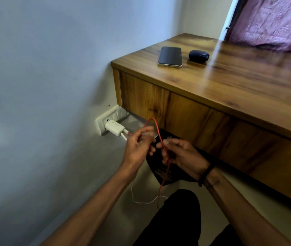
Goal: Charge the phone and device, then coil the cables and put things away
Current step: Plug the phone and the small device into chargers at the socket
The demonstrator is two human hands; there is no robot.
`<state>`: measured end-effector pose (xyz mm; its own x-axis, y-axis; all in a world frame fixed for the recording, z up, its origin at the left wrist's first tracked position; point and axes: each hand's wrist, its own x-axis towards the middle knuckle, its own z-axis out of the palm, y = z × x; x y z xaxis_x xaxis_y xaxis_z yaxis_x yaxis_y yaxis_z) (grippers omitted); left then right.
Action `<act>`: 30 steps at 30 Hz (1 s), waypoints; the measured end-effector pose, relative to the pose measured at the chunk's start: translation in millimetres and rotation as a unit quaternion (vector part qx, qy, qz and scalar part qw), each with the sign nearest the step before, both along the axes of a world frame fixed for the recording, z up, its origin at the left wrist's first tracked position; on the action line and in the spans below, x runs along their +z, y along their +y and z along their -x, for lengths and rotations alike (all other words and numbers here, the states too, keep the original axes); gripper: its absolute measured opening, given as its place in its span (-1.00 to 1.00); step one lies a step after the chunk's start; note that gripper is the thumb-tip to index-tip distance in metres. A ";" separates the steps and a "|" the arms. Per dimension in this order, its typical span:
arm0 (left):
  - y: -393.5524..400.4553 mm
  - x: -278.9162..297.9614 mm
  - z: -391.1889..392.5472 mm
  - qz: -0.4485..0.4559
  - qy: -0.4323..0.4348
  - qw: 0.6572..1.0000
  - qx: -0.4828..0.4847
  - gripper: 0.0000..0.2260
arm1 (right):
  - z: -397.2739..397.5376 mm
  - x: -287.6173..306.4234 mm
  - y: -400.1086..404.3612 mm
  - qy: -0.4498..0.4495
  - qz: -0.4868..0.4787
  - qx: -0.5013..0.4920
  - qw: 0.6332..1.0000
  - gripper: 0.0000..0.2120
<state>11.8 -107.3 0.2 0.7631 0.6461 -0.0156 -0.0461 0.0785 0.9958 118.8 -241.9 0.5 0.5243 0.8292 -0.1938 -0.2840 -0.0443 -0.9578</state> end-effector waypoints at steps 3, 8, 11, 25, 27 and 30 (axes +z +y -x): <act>-22.9 -42.9 16.1 -0.100 0.088 0.983 -0.122 -0.70 | -0.4 22.4 15.7 0.022 -0.066 -0.053 0.996 -0.77; -43.4 -55.2 30.6 -0.281 0.143 0.930 -0.191 -0.91 | 3.3 44.2 37.8 -0.006 -0.085 -0.020 0.996 -0.74; -27.8 -16.6 23.6 -0.286 0.077 0.945 -0.138 -0.88 | 3.0 47.1 37.3 -0.027 -0.051 -0.026 0.998 -0.54; 7.5 117.4 53.7 -0.146 -0.072 0.981 0.109 -0.89 | 8.1 -2.2 13.0 -0.472 0.240 -0.073 0.845 -0.48; 16.9 115.4 69.5 -0.251 0.042 0.961 0.109 -0.80 | 7.4 -6.2 20.6 -0.472 0.309 -0.088 0.821 -0.50; 21.3 127.8 95.8 -0.173 0.181 0.966 -0.061 -0.52 | 4.7 -10.9 29.7 -0.472 0.272 -0.099 0.833 -0.58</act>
<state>-84.0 -86.0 128.0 0.8191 0.5657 -0.0949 0.2991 -0.2801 0.9122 114.2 -212.2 -10.4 0.7712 0.6334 0.0634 0.5312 -0.5856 -0.6123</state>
